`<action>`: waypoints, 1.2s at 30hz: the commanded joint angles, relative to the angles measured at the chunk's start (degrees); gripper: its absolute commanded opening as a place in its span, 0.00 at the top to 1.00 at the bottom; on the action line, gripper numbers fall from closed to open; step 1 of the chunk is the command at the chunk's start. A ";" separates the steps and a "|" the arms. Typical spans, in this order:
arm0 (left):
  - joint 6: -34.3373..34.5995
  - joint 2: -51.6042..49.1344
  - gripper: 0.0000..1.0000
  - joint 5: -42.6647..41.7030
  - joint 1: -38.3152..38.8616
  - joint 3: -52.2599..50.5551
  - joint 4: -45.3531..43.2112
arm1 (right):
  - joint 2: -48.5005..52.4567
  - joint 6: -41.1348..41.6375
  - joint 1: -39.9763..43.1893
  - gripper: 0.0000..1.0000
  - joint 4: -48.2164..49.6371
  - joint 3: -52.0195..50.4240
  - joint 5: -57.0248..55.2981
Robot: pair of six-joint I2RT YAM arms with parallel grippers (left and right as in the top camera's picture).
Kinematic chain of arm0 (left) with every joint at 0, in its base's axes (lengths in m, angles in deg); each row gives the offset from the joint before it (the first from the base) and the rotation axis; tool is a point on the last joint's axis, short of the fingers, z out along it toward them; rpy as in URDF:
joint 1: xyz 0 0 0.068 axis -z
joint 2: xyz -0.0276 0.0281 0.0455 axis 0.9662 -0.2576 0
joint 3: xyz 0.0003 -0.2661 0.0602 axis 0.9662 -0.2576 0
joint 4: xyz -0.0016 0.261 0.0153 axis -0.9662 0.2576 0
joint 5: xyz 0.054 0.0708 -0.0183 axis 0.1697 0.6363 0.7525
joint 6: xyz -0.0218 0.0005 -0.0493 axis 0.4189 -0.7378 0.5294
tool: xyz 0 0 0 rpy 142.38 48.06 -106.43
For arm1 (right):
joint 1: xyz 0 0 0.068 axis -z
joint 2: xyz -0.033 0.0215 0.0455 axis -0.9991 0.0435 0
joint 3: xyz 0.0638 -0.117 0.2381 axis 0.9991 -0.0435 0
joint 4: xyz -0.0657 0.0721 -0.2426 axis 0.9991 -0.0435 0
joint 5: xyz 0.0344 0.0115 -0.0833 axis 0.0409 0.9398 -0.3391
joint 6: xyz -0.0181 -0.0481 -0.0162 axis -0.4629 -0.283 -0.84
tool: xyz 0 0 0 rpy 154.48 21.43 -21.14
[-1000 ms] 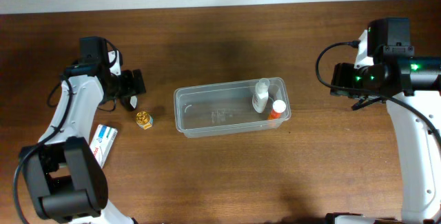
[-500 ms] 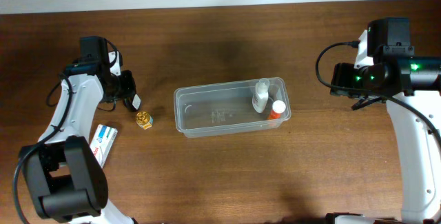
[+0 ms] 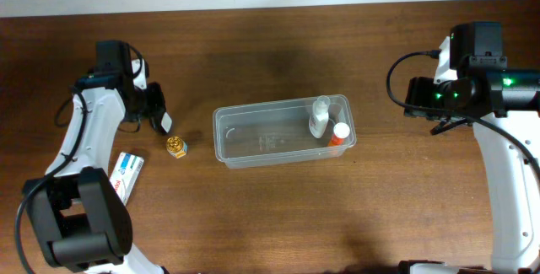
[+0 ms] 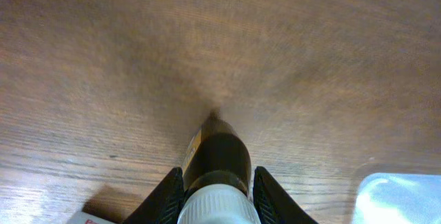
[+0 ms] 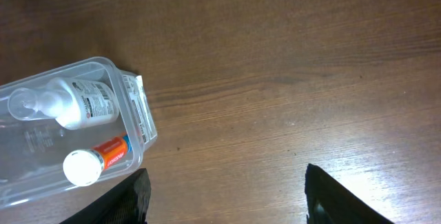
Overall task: Pack container
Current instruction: 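Grasp the dark bottle with the left gripper and place it in container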
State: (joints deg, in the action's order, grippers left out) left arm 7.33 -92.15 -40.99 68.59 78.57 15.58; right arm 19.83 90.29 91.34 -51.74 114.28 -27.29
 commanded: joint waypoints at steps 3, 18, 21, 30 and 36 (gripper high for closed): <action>-0.11 6.78 0.99 -0.26 5.68 9.70 4.17 | 0.17 0.44 0.33 0.36 0.04 -0.31 0.33; 3.32 9.38 0.99 -0.24 32.39 11.43 4.66 | 0.17 0.44 0.33 0.36 0.17 -0.31 0.33; 5.18 6.60 0.99 -0.24 35.78 11.43 3.08 | 0.15 0.46 0.33 0.36 0.17 -0.31 0.33; 13.57 -3.02 0.99 -0.22 41.90 11.43 -3.61 | 0.17 0.46 0.33 0.36 0.13 -0.31 0.33; 19.67 -8.13 1.00 -0.20 44.00 11.43 -5.79 | 0.17 0.44 0.33 0.36 0.15 -0.31 0.35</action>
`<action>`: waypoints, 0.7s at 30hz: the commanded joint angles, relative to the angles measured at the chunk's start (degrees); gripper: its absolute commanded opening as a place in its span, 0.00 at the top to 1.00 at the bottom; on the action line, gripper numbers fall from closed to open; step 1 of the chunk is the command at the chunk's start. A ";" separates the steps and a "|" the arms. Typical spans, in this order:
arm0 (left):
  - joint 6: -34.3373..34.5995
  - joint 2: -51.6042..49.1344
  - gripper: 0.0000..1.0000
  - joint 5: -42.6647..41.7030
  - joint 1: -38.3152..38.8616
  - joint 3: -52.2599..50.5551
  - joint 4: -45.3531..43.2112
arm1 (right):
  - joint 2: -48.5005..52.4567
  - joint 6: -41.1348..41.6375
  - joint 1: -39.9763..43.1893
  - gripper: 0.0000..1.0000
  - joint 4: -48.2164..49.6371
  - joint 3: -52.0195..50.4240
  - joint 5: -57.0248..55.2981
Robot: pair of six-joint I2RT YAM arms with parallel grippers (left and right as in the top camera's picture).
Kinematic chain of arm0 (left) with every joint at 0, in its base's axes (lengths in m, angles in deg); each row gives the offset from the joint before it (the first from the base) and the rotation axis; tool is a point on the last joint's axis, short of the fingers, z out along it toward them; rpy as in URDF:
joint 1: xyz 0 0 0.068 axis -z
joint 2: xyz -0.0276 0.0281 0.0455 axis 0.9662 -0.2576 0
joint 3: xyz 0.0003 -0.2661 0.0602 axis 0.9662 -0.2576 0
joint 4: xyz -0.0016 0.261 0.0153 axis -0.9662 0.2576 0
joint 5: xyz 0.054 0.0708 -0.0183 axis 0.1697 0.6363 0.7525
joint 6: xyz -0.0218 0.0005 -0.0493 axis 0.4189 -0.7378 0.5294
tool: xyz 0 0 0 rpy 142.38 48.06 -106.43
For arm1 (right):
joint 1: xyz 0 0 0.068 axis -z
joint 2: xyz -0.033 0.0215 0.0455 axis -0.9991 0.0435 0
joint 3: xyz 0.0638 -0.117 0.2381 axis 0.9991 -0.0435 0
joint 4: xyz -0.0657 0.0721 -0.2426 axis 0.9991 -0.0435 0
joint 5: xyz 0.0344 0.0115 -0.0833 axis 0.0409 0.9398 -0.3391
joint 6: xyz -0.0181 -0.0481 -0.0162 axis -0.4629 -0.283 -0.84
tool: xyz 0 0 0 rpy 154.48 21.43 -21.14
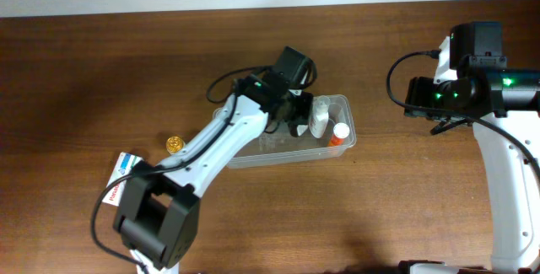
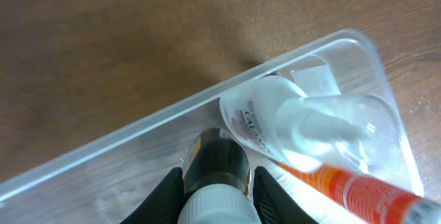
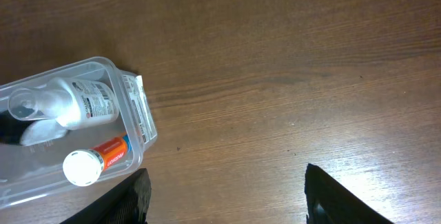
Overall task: Pack container
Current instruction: 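Grasp the dark bottle with the left gripper and place it in container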
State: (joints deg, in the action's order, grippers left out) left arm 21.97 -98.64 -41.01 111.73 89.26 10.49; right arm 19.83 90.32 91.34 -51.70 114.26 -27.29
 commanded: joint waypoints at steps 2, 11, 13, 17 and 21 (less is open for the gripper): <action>5.40 -2.82 0.99 0.02 1.20 0.74 -0.68 | 0.17 0.42 0.33 0.36 0.11 -0.28 0.33; 5.38 -4.63 0.67 -0.02 1.49 0.74 -0.68 | 0.15 0.44 0.33 0.36 0.13 -0.28 0.33; 5.35 -4.63 0.55 -0.07 1.49 0.74 -0.61 | 0.17 0.44 0.33 0.36 0.11 -0.28 0.33; 5.35 -4.37 0.50 -0.24 1.49 0.81 -0.57 | 0.17 0.42 0.33 0.36 0.11 -0.28 0.33; 5.25 -2.49 0.42 -0.20 1.42 0.81 -0.63 | 0.17 0.42 0.33 0.36 0.15 -0.68 0.33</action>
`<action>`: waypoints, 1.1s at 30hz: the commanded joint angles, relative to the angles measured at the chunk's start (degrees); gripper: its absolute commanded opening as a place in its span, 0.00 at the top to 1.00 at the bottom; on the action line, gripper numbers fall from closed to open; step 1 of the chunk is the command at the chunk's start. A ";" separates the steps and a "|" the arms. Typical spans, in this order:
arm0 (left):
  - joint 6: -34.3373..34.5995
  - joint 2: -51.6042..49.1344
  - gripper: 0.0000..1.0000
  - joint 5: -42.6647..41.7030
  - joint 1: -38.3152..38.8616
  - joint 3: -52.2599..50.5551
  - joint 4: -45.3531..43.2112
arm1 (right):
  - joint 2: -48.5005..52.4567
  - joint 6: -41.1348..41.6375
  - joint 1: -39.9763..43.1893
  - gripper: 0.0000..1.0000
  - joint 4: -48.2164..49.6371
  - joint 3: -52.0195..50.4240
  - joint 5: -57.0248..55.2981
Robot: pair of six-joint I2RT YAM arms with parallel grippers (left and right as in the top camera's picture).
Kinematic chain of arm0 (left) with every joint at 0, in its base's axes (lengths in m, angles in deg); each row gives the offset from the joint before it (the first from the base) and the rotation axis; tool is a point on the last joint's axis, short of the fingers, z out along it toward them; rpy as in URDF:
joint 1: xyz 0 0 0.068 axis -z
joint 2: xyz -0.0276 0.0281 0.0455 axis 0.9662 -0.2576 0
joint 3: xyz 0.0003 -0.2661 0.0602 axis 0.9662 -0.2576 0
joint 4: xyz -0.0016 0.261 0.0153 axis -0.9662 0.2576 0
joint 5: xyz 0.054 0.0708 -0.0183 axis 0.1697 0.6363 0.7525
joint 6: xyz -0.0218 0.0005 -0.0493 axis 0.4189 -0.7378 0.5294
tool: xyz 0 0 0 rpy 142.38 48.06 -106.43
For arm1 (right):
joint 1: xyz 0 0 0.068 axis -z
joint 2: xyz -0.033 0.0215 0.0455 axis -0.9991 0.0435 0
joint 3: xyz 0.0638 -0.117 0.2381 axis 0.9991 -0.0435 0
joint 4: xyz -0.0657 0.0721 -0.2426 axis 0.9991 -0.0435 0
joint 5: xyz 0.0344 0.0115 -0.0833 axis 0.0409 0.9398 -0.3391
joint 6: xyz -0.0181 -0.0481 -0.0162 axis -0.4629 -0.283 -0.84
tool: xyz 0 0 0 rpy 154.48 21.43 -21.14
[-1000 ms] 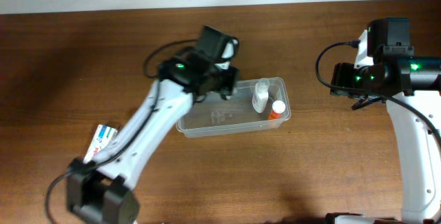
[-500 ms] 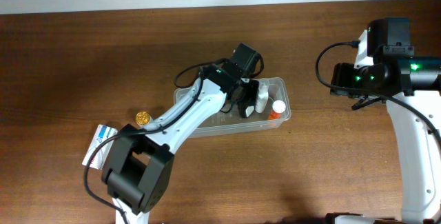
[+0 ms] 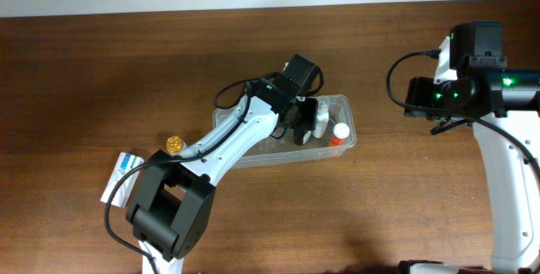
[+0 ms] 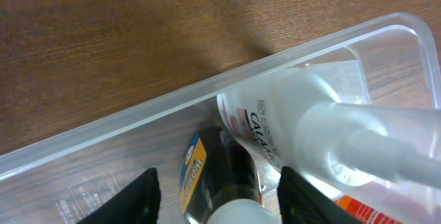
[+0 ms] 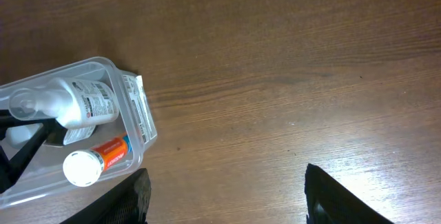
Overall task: Pack container
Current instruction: 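Grasp the dark bottle with the left gripper and place it in container, then move the left gripper to the gold-lidded jar and grasp it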
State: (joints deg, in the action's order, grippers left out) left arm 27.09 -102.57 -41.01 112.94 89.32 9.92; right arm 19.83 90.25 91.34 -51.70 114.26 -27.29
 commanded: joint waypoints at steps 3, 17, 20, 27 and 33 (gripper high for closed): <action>-2.49 4.11 0.36 -0.04 0.04 1.16 -0.04 | 0.17 0.48 0.33 0.36 0.52 -1.64 0.33; -3.15 23.37 0.01 8.00 -17.40 1.73 15.37 | 0.17 0.48 0.33 0.36 1.05 -2.16 0.33; -3.17 22.97 0.01 7.74 -22.69 1.07 19.28 | 0.17 0.48 0.33 0.36 1.16 -2.16 0.33; -3.17 18.53 0.00 7.78 -29.49 -5.99 20.48 | 0.17 0.48 0.33 0.36 1.20 -2.16 0.33; -3.17 12.83 0.01 7.76 -33.77 -9.16 20.09 | 0.17 0.48 0.33 0.36 1.18 -2.16 0.33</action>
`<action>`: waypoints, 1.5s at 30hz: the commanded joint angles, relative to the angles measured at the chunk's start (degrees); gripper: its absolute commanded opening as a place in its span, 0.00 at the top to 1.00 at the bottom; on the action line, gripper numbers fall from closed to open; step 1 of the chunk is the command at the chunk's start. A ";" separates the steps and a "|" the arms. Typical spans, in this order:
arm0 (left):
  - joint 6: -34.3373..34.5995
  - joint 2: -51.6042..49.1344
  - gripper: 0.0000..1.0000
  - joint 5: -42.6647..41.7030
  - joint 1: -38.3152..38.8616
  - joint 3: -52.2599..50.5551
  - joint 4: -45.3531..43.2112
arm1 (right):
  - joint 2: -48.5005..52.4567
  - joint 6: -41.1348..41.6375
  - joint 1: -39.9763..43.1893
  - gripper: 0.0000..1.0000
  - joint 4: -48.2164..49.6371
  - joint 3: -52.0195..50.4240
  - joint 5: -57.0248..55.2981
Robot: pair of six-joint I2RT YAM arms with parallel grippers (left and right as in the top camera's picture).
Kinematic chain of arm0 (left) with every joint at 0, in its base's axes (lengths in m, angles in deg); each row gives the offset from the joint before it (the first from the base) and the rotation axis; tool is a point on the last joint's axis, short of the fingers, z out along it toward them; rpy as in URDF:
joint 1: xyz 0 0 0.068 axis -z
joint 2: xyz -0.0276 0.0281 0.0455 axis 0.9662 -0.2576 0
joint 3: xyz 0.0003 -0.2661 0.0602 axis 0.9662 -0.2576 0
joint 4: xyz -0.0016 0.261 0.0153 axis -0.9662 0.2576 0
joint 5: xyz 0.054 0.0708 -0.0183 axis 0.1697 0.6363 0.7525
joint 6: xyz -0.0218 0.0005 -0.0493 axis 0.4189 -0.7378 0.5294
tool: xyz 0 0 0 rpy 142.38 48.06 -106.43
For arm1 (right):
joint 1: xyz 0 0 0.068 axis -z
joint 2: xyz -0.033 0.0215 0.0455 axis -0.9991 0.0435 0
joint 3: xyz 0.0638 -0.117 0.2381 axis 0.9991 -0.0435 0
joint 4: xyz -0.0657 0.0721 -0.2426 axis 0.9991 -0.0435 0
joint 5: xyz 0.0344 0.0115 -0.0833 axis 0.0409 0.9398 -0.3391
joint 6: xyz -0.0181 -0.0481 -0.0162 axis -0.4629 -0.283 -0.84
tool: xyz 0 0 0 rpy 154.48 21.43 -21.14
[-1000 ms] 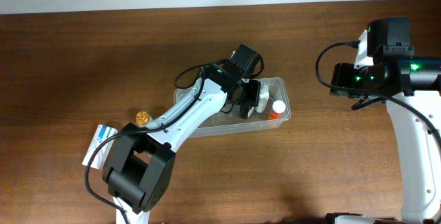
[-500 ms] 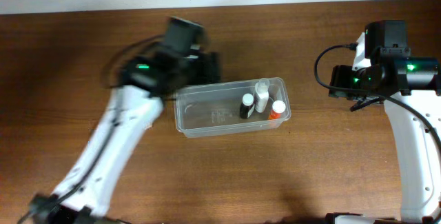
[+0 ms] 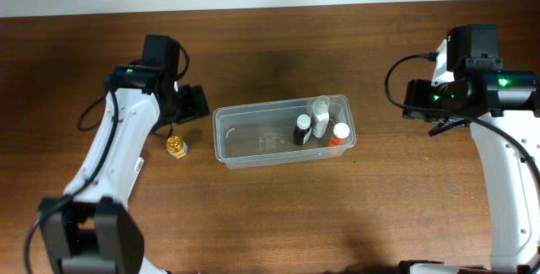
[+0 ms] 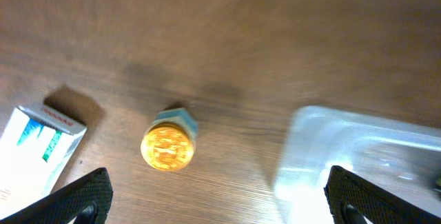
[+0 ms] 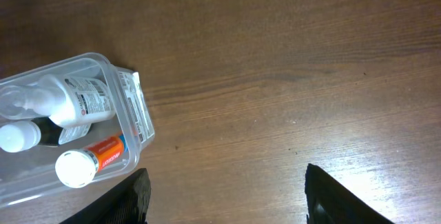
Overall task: Pack container
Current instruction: 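Move the left gripper to the gold-lidded jar and grasp it, then carry the gold-lidded jar into the container and release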
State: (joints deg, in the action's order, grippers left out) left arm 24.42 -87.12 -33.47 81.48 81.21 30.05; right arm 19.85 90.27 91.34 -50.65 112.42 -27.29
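Note:
A clear plastic container [image 3: 253,139] sits mid-table holding a dark bottle with a white cap [image 3: 301,129], a white pump bottle [image 3: 319,117] and an orange tube with a white cap [image 3: 338,133]. Left of it lies a small gold-lidded jar [image 3: 175,146], also below my left wrist [image 4: 169,146], and a white-and-teal box [image 4: 34,151]. My left gripper [image 4: 217,203] is open and empty above the jar. My right gripper [image 5: 227,203] is open over bare wood right of the container [image 5: 134,110].
Brown wooden table [image 3: 380,215] with a white wall strip along the far edge. The left arm [image 3: 118,152] reaches in from the left, partly covering the box in the overhead view. The right arm [image 3: 506,173] stands at the right edge.
My left gripper has moved out of the container to the left side above the gold jar. The dark bottle stands in the container beside the pump bottle. The right arm barely shifted.
My left gripper was shut on the dark bottle at the left, near the gold jar. Then it held the bottle inside the container beside the pump bottle. Then it was open there, the bottle let go. Now it is back at the left, empty.

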 commanded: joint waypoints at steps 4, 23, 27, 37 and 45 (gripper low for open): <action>-0.55 -6.19 0.01 0.22 -4.26 -1.27 0.00 | 0.15 0.46 0.33 0.36 0.15 -0.33 0.33; -0.55 -16.48 0.22 -3.23 -4.72 -1.68 1.73 | 0.13 0.22 0.33 0.36 0.15 -0.33 0.31; -0.55 -16.48 0.37 -3.23 -4.72 -1.68 3.04 | 0.15 0.22 0.33 0.36 0.15 -0.33 0.31; -0.55 -16.48 0.46 -3.23 -4.72 -1.68 4.31 | 0.15 0.22 0.33 0.36 0.13 -0.33 0.31; -0.55 -16.48 0.54 -1.46 -4.72 -1.68 3.91 | 0.13 0.24 0.33 0.36 0.15 -0.33 0.31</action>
State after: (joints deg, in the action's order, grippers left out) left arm 23.99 -103.03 -36.23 76.92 79.79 34.20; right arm 19.90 90.23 91.34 -50.65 112.42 -27.29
